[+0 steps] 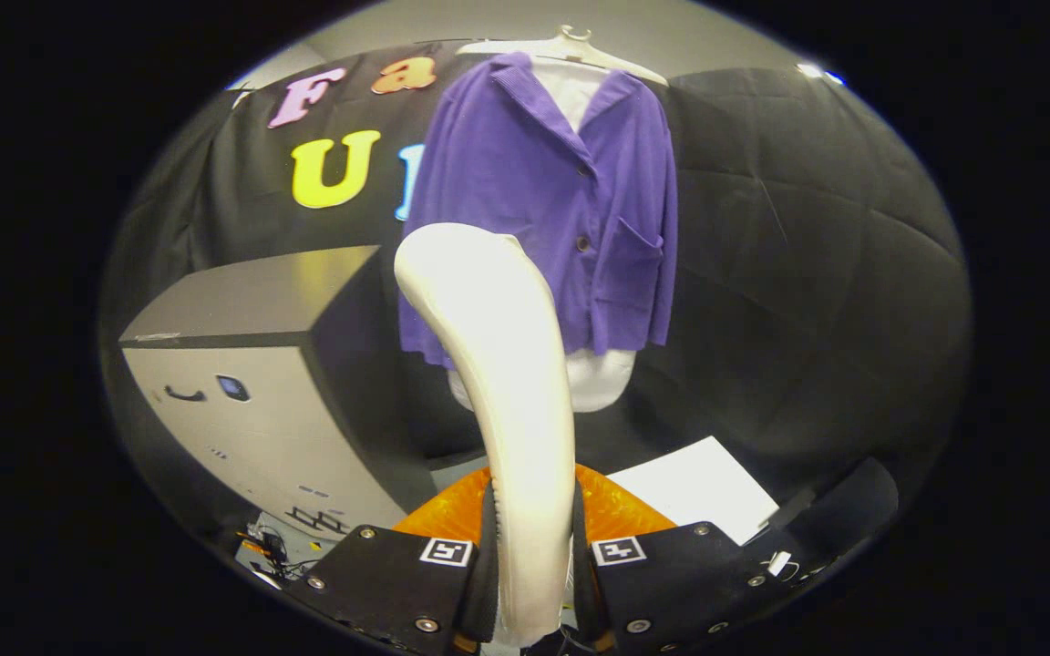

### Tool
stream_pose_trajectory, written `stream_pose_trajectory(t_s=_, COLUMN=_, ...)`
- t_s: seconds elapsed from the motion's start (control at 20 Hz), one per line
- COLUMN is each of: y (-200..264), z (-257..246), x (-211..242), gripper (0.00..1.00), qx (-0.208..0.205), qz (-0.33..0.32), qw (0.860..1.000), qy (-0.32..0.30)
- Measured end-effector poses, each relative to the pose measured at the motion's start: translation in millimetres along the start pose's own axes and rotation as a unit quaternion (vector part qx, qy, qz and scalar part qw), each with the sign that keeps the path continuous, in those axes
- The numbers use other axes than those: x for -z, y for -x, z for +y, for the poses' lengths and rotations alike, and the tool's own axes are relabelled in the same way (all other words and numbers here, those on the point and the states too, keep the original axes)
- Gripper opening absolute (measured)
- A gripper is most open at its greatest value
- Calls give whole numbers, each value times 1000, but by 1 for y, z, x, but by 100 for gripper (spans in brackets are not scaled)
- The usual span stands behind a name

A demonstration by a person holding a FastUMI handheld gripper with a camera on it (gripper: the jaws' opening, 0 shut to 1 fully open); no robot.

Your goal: Iron the clothes twice with a garment steamer, once on the left side and once on the right side.

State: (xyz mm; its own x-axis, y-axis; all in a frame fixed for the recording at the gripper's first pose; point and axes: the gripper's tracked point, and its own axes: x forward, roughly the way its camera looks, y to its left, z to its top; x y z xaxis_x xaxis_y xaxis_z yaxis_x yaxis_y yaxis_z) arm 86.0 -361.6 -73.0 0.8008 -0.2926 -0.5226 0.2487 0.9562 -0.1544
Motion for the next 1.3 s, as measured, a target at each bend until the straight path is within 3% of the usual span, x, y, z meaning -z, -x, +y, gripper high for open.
stream_pose_trajectory(t_s=0.3, y=62, z=46, x=-67, gripper=33, qx=-51, qz=-83, qw=994, qy=43)
stream_pose_trajectory(t_s=0.55, y=94, z=54, x=-127, gripper=33, qx=-47, qz=-156, qw=987, qy=17)
stream_pose_trajectory(t_s=1.0, y=93, z=120, x=-178, gripper=33, qx=-57, qz=-198, qw=978, qy=1)
stream_pose_trajectory(t_s=1.3, y=100, z=157, x=-210, gripper=33, qx=-76, qz=-244, qw=966, qy=-36)
